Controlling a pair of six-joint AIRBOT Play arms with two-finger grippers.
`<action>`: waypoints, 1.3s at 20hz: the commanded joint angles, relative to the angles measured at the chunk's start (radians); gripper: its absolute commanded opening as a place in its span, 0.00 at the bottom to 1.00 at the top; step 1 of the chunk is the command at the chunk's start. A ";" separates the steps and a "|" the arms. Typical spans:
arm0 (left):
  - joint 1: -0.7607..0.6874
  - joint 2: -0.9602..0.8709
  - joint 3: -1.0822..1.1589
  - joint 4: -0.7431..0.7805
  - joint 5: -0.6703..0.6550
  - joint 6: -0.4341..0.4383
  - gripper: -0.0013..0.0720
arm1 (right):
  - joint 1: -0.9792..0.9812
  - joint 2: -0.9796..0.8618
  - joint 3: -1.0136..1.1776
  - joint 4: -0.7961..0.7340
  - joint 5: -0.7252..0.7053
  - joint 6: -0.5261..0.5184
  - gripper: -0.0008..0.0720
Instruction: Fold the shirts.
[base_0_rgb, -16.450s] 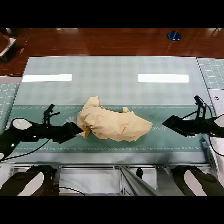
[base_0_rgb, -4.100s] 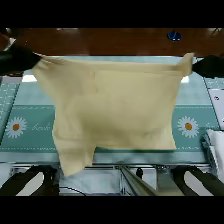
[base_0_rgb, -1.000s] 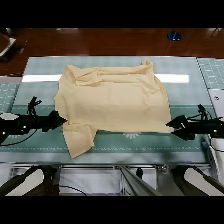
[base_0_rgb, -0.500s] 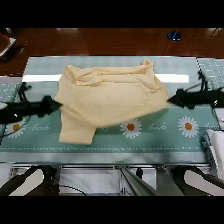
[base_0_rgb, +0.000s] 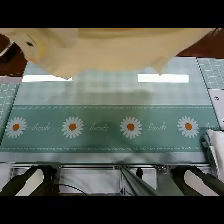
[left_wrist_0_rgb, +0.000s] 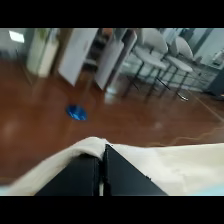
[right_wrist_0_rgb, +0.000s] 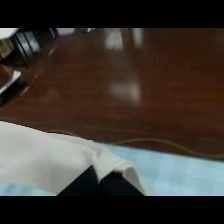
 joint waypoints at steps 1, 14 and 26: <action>0.001 0.096 0.200 0.190 0.002 -0.087 0.06 | 0.002 0.158 0.112 -0.120 0.032 0.015 0.03; -0.201 0.475 0.088 1.045 -0.186 -0.339 0.06 | 0.003 0.462 -0.047 -0.384 0.230 0.121 0.03; -0.216 0.055 -0.565 0.795 0.156 -0.352 0.06 | 0.003 0.082 -0.735 -0.005 -0.098 -0.090 0.03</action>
